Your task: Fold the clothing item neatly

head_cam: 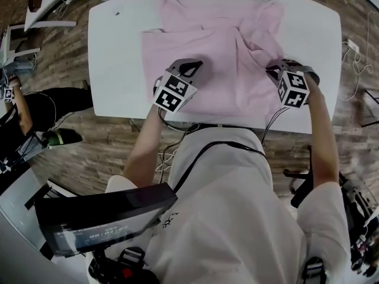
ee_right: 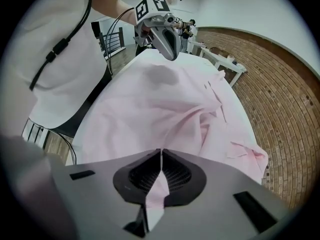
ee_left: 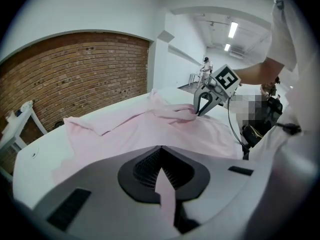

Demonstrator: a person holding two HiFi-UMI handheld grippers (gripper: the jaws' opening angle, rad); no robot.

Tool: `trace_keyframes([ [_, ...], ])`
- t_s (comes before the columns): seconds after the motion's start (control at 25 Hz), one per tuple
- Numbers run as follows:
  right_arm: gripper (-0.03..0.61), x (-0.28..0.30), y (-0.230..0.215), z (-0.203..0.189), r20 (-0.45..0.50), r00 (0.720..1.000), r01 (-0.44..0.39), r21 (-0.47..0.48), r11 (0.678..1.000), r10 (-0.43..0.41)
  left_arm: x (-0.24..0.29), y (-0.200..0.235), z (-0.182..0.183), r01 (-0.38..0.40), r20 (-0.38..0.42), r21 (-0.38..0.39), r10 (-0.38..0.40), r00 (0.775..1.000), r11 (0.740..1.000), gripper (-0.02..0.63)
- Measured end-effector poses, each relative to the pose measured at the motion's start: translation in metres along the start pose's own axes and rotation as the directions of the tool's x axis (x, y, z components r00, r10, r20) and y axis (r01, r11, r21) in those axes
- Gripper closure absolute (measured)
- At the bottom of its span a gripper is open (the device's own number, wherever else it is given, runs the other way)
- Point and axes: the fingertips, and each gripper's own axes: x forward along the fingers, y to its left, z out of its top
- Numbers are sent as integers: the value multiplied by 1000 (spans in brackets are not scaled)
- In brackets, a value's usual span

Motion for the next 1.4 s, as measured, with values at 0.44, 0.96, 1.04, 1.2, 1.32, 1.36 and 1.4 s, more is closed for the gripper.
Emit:
trace_keyframes([
  [0.44, 565, -41, -98, -54, -32, 983, 181, 78, 980, -179, 35, -14, 8, -30, -54, 124, 37, 998, 992, 611],
  [0.96, 469, 11, -170, -106, -156, 978, 145, 26, 989, -140, 58, -13, -22, -28, -163, 139, 51, 985, 990, 611],
  [1.04, 468, 3, -168, -109, -146, 975, 176, 72, 982, -164, 62, -13, -30, -52, -168, 147, 77, 983, 988, 611],
  [1.2, 469, -29, -146, -100, -59, 964, 267, 217, 939, -261, 62, -9, -36, -122, -139, 135, 141, 980, 983, 611],
  [1.32, 471, -40, -97, -79, 48, 968, 217, 345, 913, -248, 54, -8, -28, -190, -75, 149, 203, 976, 970, 611],
  [1.36, 471, -38, -78, -71, 83, 969, 184, 380, 906, -232, 50, -9, -26, -204, -57, 146, 214, 975, 968, 611],
  [1.4, 471, -35, -60, -63, 116, 969, 154, 411, 898, -219, 47, -12, -26, -207, -48, 138, 215, 976, 969, 611],
])
